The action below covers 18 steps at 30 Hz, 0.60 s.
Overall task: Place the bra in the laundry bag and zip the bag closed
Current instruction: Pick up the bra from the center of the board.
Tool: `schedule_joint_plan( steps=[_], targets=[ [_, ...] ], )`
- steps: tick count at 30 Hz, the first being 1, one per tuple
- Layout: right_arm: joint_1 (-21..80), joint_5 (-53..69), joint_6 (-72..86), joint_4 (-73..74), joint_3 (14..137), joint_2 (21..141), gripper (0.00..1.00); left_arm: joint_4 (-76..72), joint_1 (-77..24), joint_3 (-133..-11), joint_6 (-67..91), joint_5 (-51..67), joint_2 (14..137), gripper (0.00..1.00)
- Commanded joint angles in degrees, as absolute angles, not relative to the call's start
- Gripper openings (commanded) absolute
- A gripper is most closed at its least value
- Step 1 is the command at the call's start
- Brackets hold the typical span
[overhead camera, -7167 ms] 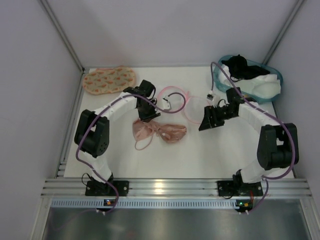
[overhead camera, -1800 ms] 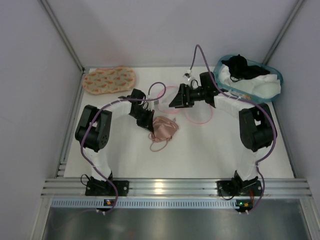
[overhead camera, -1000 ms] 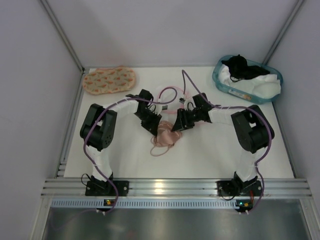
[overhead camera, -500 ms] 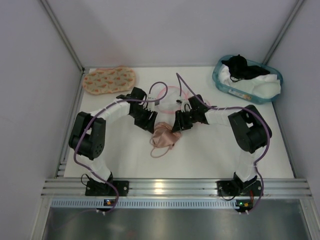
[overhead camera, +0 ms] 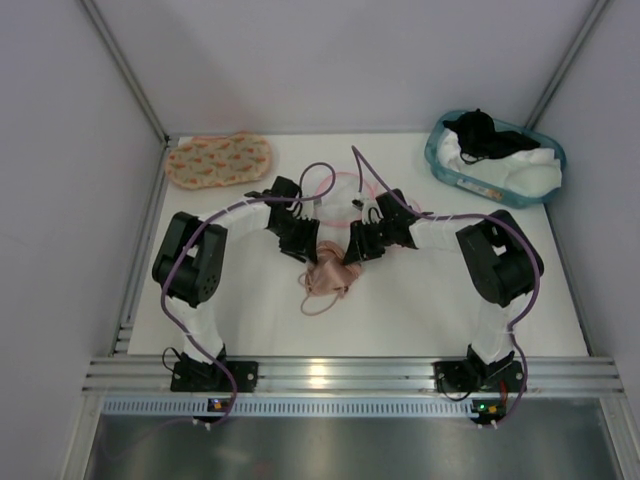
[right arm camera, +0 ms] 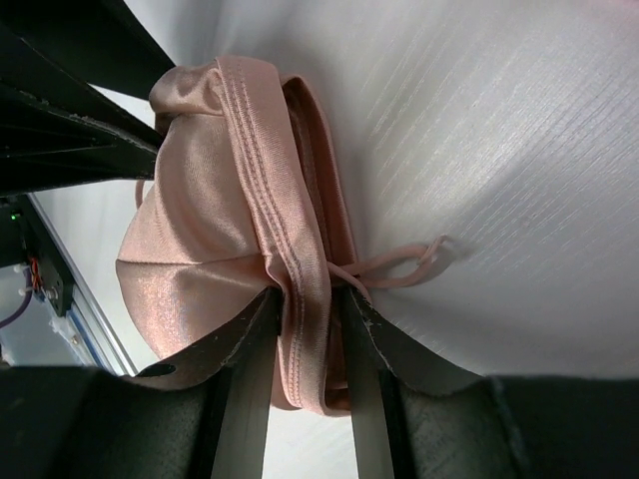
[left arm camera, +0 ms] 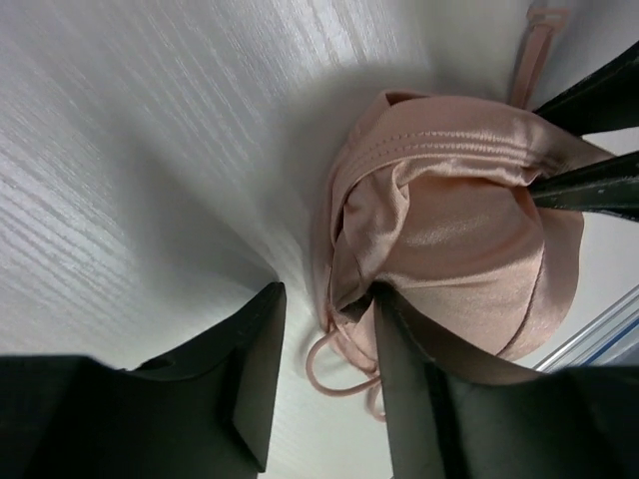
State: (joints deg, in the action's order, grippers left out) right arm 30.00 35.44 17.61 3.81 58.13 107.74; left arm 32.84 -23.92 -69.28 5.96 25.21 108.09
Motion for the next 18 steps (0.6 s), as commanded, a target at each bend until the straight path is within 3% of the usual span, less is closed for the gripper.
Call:
schedule_joint_plan(
  steps=[1, 4, 7, 11, 12, 15, 17, 18],
  targets=[
    [31.1, 28.0, 15.6, 5.2, 56.6, 110.0, 0.34, 29.0, -25.4, -66.7, 8.3, 23.6, 111.5, 0.44],
    [31.2, 27.9, 16.3, 4.9, 56.5, 110.0, 0.34, 28.8, -26.5, -66.0, 8.1, 22.5, 112.0, 0.4],
    [31.1, 28.1, 16.9, 4.8, 56.8, 110.3, 0.35, 28.9, -27.0, -65.3, 8.2, 21.5, 112.9, 0.28],
    [31.0, 28.8, 16.7, 4.8, 56.9, 109.3, 0.38, 28.9, -27.0, -65.3, 7.5, 21.3, 113.6, 0.0],
    [30.9, 29.4, 16.6, 4.5, 56.7, 108.8, 0.4, 29.0, -26.9, -65.4, 7.2, 21.4, 113.4, 0.0],
    [29.0, 32.9, 16.0, 2.3, 55.5, 106.4, 0.59, 28.7, -26.9, -64.4, 4.8, 21.4, 110.9, 0.0],
    [26.7, 36.6, 14.0, 2.1, 55.2, 104.6, 0.67, 28.8, -27.0, -63.8, 2.2, 22.3, 108.2, 0.0],
    [25.8, 37.8, 13.5, 1.3, 54.9, 104.0, 0.79, 28.7, -26.9, -63.6, 1.3, 22.8, 107.3, 0.0]
  ],
)
